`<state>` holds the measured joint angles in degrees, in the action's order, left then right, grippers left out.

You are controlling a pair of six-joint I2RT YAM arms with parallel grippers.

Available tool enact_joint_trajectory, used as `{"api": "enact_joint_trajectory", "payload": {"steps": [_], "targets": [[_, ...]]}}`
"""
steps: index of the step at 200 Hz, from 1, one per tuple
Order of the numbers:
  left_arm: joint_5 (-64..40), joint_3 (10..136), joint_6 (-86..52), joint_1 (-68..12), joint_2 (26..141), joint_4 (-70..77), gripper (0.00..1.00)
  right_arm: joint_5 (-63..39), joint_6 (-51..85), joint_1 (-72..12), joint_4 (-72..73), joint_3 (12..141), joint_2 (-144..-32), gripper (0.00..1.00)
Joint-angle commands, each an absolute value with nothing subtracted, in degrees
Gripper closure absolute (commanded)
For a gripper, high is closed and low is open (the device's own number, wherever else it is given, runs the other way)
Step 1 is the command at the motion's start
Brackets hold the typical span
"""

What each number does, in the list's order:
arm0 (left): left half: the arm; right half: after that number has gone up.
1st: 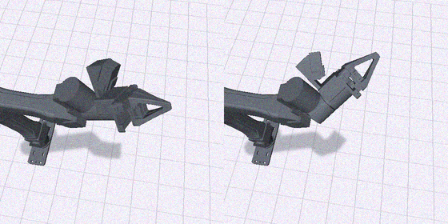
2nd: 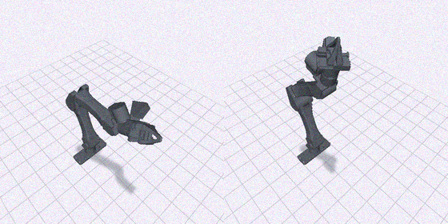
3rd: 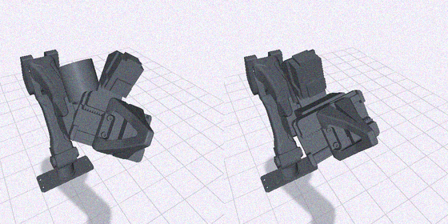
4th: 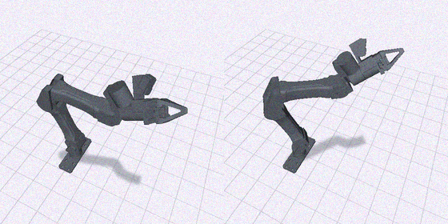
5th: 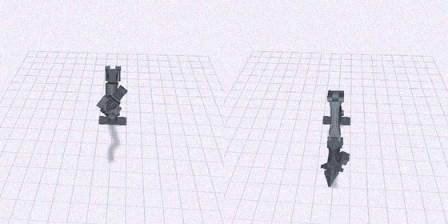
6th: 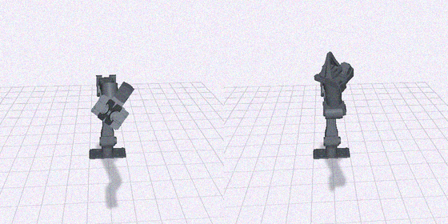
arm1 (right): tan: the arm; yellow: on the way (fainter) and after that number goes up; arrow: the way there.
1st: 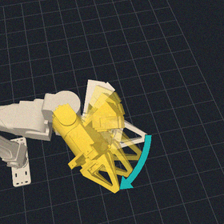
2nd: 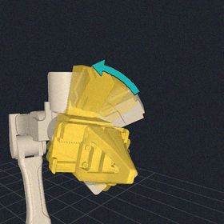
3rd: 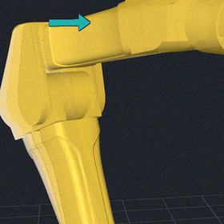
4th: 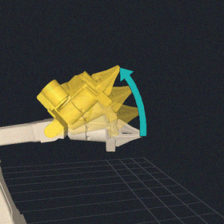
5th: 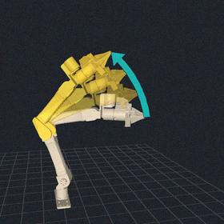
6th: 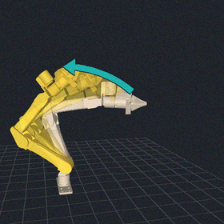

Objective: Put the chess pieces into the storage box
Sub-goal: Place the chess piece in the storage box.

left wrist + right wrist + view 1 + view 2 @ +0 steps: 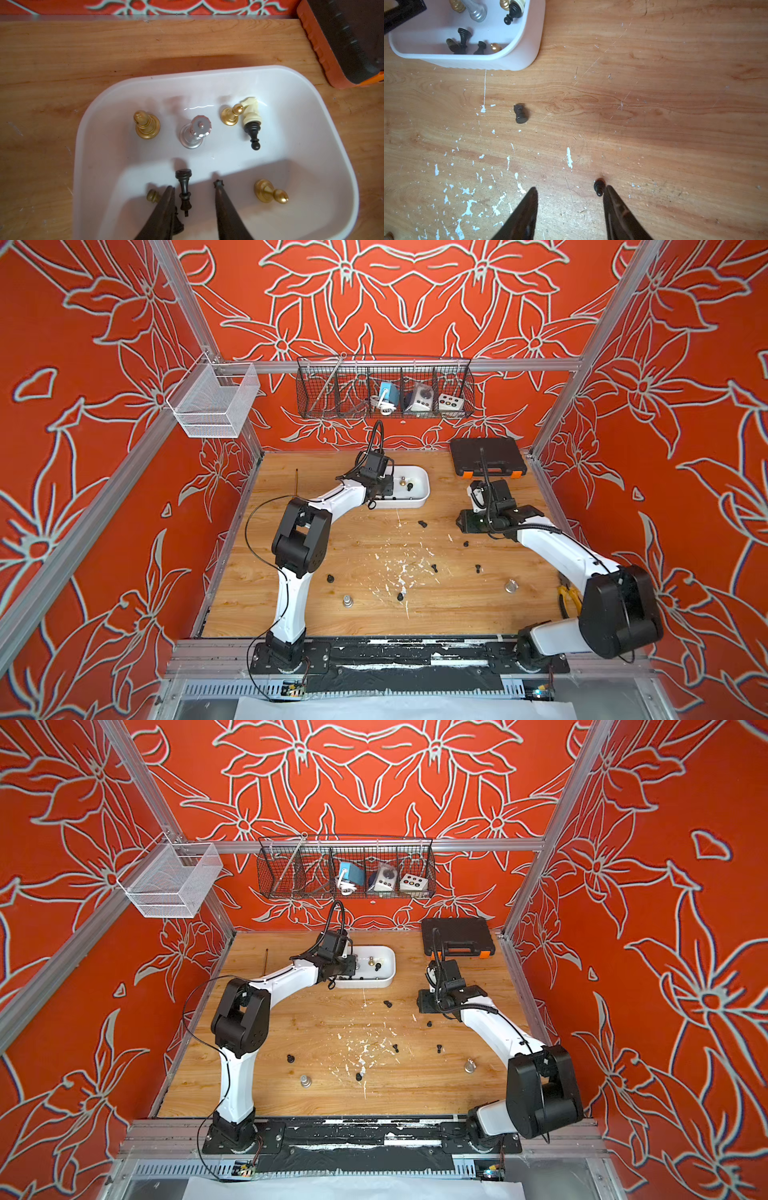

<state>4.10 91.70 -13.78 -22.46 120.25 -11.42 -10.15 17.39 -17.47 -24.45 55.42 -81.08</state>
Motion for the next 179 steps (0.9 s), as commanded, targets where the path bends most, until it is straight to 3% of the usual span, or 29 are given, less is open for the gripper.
{"api": "enact_joint_trajectory", "payload": {"steps": [1,113,179], "targets": [[2.43,90.4,-14.49,-21.97,116.73,-10.1,0.64,-9.76,17.93,-17.23,-25.41,54.58,-79.46,0.47],[-10.2,73.15,-13.37,-19.23,99.94,1.38,0.59,-14.12,13.05,-17.31,-24.34,55.43,-80.13,0.47],[-15.38,59.7,-14.06,-17.12,87.9,7.32,0.58,-15.12,9.65,-20.1,-29.3,63.2,-89.17,0.47]]}}
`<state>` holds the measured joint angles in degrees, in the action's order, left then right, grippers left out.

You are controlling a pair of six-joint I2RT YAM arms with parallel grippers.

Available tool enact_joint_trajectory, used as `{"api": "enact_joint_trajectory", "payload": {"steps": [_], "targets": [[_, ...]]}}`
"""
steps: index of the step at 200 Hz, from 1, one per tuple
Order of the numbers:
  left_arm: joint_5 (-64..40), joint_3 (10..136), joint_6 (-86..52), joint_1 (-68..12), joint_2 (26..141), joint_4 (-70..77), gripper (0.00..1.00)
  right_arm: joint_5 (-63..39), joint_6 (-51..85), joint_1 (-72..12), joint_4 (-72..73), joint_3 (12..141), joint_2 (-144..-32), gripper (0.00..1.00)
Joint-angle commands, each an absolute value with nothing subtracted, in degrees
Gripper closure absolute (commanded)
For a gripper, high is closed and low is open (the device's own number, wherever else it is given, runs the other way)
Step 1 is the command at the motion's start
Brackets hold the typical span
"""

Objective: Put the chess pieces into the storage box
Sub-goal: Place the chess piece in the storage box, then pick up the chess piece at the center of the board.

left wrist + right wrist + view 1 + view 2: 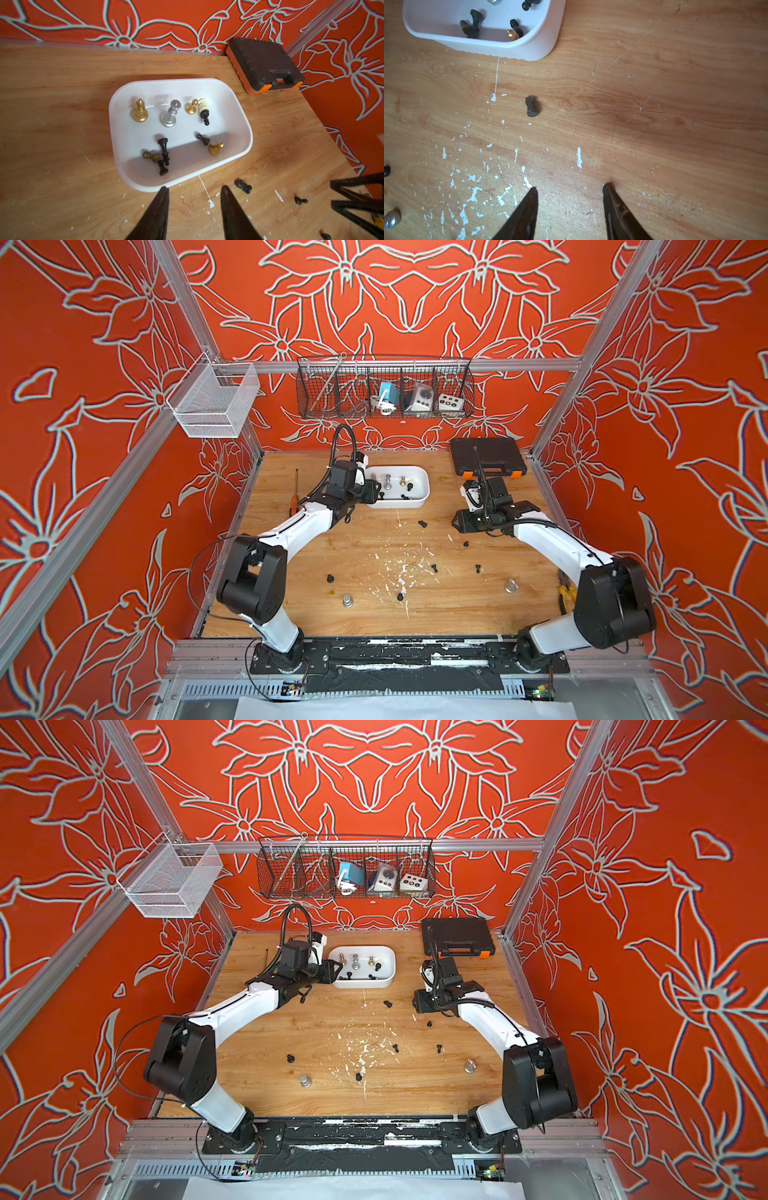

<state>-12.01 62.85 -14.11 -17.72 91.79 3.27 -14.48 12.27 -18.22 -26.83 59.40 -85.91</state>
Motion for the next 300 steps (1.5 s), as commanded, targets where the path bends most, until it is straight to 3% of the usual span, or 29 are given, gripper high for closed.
{"api": "enact_joint_trajectory", "payload": {"steps": [1,70,177,300], "targets": [[-15.47,59.55,-14.02,-17.13,87.76,7.39,0.58,-15.03,9.62,-20.29,-29.37,63.33,-89.36,0.47],[-17.69,53.77,-12.39,-16.7,81.86,9.48,0.56,-8.61,3.0,-28.68,-32.95,74.25,-102.05,0.48],[-21.28,51.55,-13.52,-16.48,81.03,10.81,0.55,-7.23,0.41,-30.62,-34.76,81.83,-112.18,0.6],[-22.71,50.89,-14.32,-16.44,81.29,11.25,0.55,-7.82,0.42,-31.54,-34.98,85.7,-117.99,0.64]]}}
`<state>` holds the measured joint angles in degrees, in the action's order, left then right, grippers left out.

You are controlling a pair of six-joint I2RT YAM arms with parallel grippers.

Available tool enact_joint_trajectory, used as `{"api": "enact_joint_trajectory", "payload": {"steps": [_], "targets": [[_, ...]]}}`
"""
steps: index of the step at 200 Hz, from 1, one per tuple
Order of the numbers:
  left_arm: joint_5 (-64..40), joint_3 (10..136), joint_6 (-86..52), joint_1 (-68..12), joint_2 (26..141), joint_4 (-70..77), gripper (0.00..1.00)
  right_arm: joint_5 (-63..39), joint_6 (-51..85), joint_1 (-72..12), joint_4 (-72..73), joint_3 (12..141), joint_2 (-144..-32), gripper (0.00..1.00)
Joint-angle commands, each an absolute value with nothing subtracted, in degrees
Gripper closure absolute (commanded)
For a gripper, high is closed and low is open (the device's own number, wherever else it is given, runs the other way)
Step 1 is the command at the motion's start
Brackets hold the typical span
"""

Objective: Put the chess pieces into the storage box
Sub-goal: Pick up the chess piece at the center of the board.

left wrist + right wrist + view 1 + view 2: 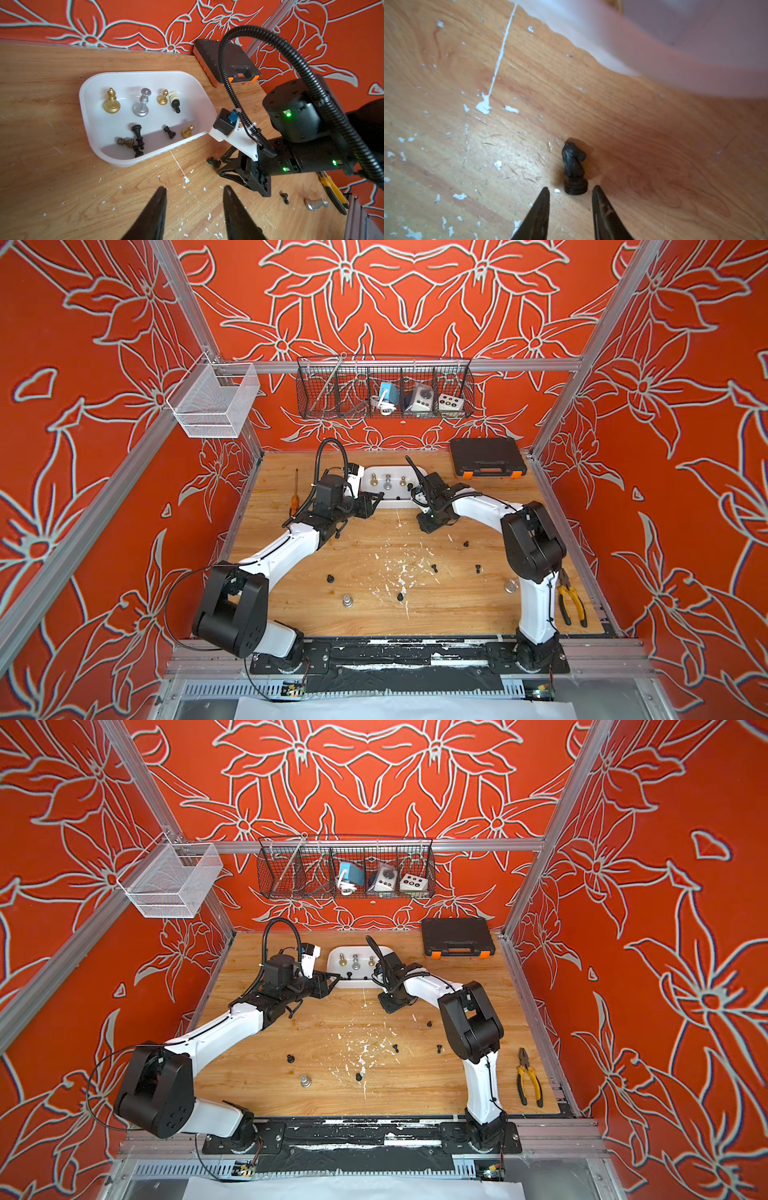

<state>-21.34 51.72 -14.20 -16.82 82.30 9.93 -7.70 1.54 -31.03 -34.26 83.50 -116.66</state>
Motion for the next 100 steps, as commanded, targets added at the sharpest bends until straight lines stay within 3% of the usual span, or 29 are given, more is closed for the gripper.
{"api": "enact_joint_trajectory", "payload": {"steps": [1,100], "targets": [[-22.69,50.89,-14.32,-16.44,81.29,11.25,0.55,-7.78,0.43,-31.59,-34.98,85.79,-118.01,0.64],[-22.68,52.12,-14.23,-16.43,81.43,9.85,0.55,-6.91,0.81,-31.65,-34.98,86.78,-120.14,0.76]]}}
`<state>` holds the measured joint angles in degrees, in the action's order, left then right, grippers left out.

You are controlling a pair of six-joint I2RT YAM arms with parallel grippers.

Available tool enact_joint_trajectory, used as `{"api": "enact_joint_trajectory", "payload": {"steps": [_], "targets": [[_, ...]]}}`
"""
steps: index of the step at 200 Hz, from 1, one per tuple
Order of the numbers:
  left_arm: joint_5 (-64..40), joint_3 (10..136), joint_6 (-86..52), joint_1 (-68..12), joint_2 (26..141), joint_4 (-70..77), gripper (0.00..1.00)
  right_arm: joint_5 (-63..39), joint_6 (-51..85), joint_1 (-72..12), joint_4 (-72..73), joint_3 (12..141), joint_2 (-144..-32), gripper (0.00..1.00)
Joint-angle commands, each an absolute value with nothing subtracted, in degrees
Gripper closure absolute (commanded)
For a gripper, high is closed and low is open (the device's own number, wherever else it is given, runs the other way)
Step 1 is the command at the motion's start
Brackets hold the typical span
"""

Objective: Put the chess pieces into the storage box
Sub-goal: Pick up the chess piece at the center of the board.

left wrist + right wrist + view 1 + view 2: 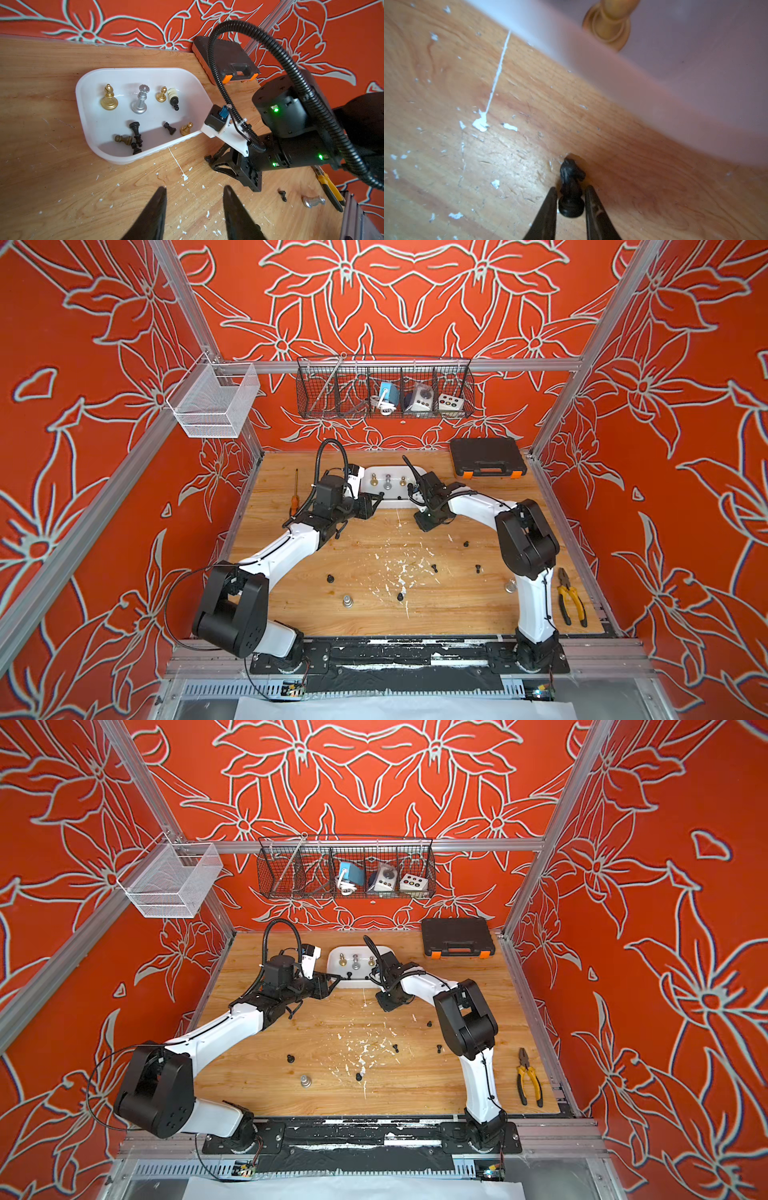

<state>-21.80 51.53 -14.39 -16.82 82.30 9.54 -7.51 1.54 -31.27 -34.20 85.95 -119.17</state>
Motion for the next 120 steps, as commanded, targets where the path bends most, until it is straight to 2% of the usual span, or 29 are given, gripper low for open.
{"api": "enact_joint_trajectory", "payload": {"steps": [1,39,120], "targets": [[-22.68,52.12,-14.24,-16.43,81.41,9.84,0.55,-6.88,0.76,-31.64,-34.98,86.76,-120.14,0.77],[-22.79,51.99,-14.19,-16.44,81.34,9.76,0.55,-6.94,1.12,-31.65,-34.81,86.59,-120.23,0.83],[-22.06,51.07,-13.97,-16.41,80.36,9.66,0.55,-10.86,2.29,-31.71,-34.27,84.64,-114.13,0.86]]}}
